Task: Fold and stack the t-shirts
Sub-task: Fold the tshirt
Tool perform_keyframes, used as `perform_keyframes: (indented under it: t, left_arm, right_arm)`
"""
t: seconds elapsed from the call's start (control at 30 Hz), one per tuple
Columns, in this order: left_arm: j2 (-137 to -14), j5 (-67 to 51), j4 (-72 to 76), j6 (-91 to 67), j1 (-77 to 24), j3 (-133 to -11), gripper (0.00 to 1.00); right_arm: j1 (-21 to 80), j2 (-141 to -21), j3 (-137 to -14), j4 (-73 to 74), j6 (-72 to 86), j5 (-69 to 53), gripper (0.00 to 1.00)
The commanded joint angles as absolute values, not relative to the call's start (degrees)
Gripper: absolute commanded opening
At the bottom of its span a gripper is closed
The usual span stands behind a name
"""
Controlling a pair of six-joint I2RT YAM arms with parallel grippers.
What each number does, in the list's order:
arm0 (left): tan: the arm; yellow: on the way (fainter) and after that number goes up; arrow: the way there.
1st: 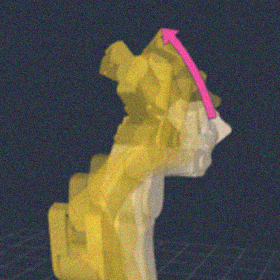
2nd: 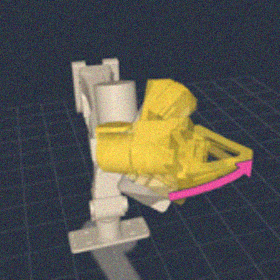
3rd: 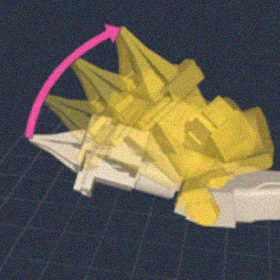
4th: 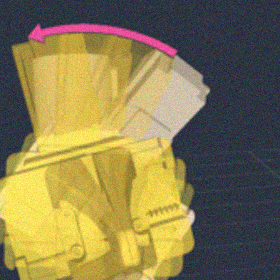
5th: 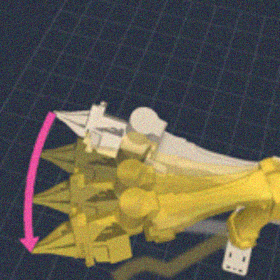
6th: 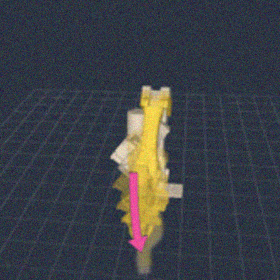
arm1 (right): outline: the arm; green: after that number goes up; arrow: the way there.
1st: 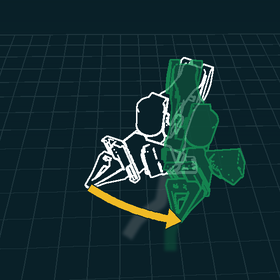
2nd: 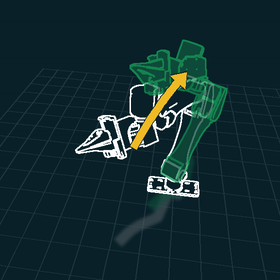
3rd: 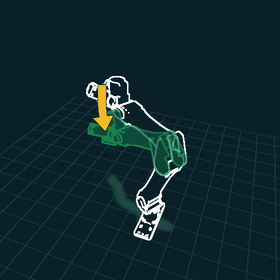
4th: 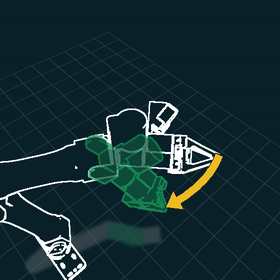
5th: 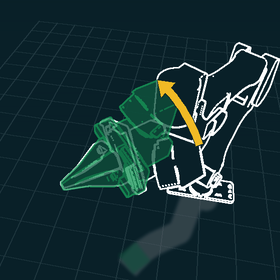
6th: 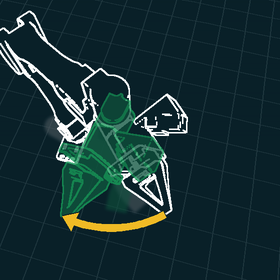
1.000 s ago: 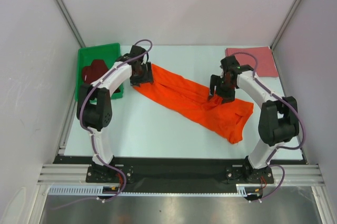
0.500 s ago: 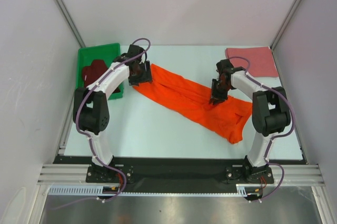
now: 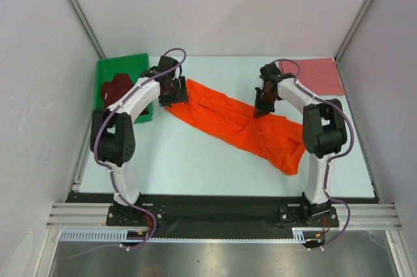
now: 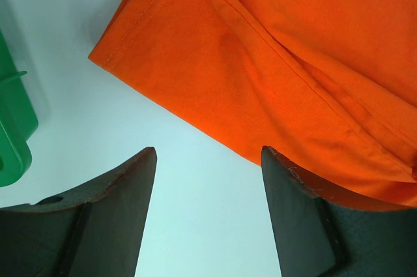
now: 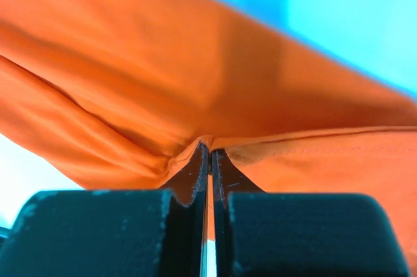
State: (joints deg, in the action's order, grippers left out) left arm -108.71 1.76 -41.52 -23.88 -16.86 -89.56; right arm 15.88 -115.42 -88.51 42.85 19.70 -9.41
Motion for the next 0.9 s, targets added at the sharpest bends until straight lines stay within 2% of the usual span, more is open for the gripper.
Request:
perform_keyframes:
  t: [0.0, 0.07, 0.1, 0.17, 0.2, 0.3, 0.37, 0.5, 0.67, 0.73, 0.87]
  left_arm:
    - [-105.6, 2.2, -41.4, -22.9, -16.8, -89.2, 0.71]
    - [-105.6, 2.0, -41.4, -22.8, -16.8, -89.4, 0.71]
    - [-105.7, 1.8, -41.4, -22.8, -16.8, -89.4, 0.71]
    - [-106.0, 1.7, -41.4, -22.7, -16.8, -89.3, 0.71]
    - [-105.9, 1.7, -41.4, -22.7, -16.7, -89.1, 0.71]
    - [-105.8, 1.2, -40.6, -22.6, -16.8, -88.5, 0.71]
    - [-106.1, 0.9, -40.0, -22.7, -16.8, -88.2, 0.71]
    - [-106.6, 0.4, -39.2, -23.2, -16.9, -88.1, 0.72]
    - [-108.3, -1.8, -38.6, -23.8, -16.9, -88.9, 0.70]
    - [-109.4, -2.8, -38.1, -24.5, -16.9, -89.6, 0.70]
    - [-112.9, -5.0, -37.5, -25.5, -16.9, -92.4, 0.62]
  right_arm:
    - [16.2, -118.5, -95.6, 44.1, 18.4, -9.2, 0.00]
    - [16.2, -120.9, -97.7, 44.4, 17.6, -11.0, 0.00]
    - [16.1, -121.8, -98.4, 46.0, 17.2, -11.6, 0.06]
    - [16.3, -121.8, -98.9, 46.9, 16.3, -11.8, 0.21]
    - [16.4, -120.9, -97.9, 46.9, 16.0, -11.3, 0.35]
    - [16.5, -115.8, -95.5, 48.3, 15.2, -8.8, 0.55]
    - [16.3, -112.9, -94.1, 50.2, 14.9, -7.7, 0.58]
    - [14.8, -100.3, -86.6, 53.7, 16.4, -7.2, 0.56]
    - [9.2, -85.0, -65.7, 53.5, 22.1, -10.4, 0.57]
    - [7.1, -79.5, -61.2, 54.4, 24.7, -9.7, 0.58]
    - [6.6, -75.0, -51.5, 55.6, 28.2, -9.7, 0.59]
